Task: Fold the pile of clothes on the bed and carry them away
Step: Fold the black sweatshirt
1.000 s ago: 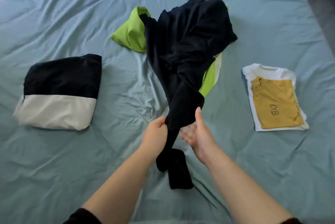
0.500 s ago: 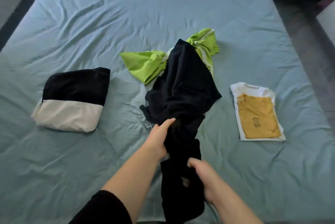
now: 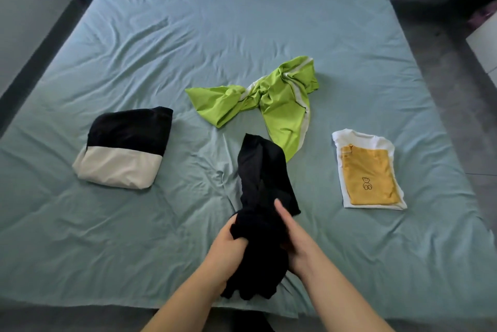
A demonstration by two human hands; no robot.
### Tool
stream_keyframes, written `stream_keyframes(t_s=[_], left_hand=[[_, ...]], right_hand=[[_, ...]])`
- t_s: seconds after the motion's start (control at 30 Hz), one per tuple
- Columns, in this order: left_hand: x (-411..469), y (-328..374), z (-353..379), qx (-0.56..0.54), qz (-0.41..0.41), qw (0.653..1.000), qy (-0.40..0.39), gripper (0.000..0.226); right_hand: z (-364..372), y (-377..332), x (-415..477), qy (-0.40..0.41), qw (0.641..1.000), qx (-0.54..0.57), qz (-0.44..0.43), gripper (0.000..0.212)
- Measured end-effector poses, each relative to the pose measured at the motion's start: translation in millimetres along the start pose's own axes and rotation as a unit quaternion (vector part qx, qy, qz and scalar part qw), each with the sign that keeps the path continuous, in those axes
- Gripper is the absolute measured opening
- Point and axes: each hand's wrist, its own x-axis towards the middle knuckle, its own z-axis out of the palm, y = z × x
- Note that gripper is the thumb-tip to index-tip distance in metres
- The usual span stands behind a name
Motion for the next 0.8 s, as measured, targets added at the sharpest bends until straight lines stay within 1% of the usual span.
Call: stream_keyframes(t_s=[0.07, 0.1, 0.13, 0.17, 0.23, 0.27, 0.33, 0.4, 0.47, 0.53, 0.6, 0.67, 0.73, 0.77, 0.8], left_hand=[[-9.9, 10.5, -11.0, 0.024, 0.015, 0.999, 0.020, 0.044], [-13.4, 15.9, -19.7, 0.019, 0.016, 0.999, 0.040, 0.042], [-16.4, 21.1, -29.4, 0.005, 0.014, 0.998, 0.063, 0.037], [-19.4, 26.0, -40.0, -0.012, 0.013, 0.996, 0.083, 0.032], [-24.5, 32.9, -63.7, -0.039, 0.016, 0.992, 0.122, 0.028], [-24.0, 33.8, -75.6, -0.048, 0.020, 0.988, 0.145, 0.027], [-24.1, 32.9, -103.0, -0.060, 0.034, 0.975, 0.213, 0.024], [-20.2, 31.3, -127.8, -0.042, 0.055, 0.961, 0.268, 0.017], [-12.4, 30.7, -145.2, -0.010, 0.081, 0.952, 0.294, 0.012], [0.7, 27.9, -154.4, 0.021, 0.096, 0.952, 0.289, 0.015], [17.8, 18.9, -156.5, 0.074, 0.088, 0.955, 0.273, 0.021], [36.0, 6.5, -152.1, 0.110, 0.041, 0.964, 0.239, 0.037], [49.4, -11.5, -143.9, 0.098, -0.008, 0.978, 0.187, 0.052], [54.5, -21.0, -140.1, 0.101, -0.028, 0.980, 0.171, 0.060], [59.1, -29.5, -137.0, 0.108, -0.048, 0.980, 0.161, 0.069]], right_hand=[[-0.8, 6.8, 5.7, 0.100, 0.992, -0.040, -0.070, 0.030], [-0.3, 7.0, 4.7, 0.135, 0.982, -0.081, -0.102, 0.017], [-1.4, 4.2, 2.8, 0.157, 0.972, -0.120, -0.128, 0.009], [-5.2, -0.7, 1.3, 0.173, 0.962, -0.154, -0.146, 0.011], [-13.7, -18.0, -3.7, 0.205, 0.947, -0.185, -0.165, 0.011], [-22.4, -29.4, -4.4, 0.231, 0.943, -0.173, -0.167, 0.012], [-42.5, -52.4, -6.1, 0.268, 0.943, -0.110, -0.161, 0.016], [-66.2, -71.3, -10.8, 0.283, 0.940, -0.093, -0.167, 0.018], [-86.9, -82.8, -14.1, 0.293, 0.927, -0.149, -0.183, 0.022], [-100.2, -84.2, -12.4, 0.293, 0.907, -0.238, -0.185, 0.027], [-107.8, -75.6, -6.1, 0.271, 0.899, -0.302, -0.164, 0.030], [-116.1, -59.3, 4.4, 0.241, 0.891, -0.362, -0.131, 0.030], [-124.8, -39.8, 16.3, 0.215, 0.885, -0.404, -0.089, 0.048], [-127.5, -30.4, 22.2, 0.212, 0.878, -0.423, -0.066, 0.056], [-129.5, -22.3, 28.4, 0.213, 0.868, -0.445, -0.052, 0.061]])
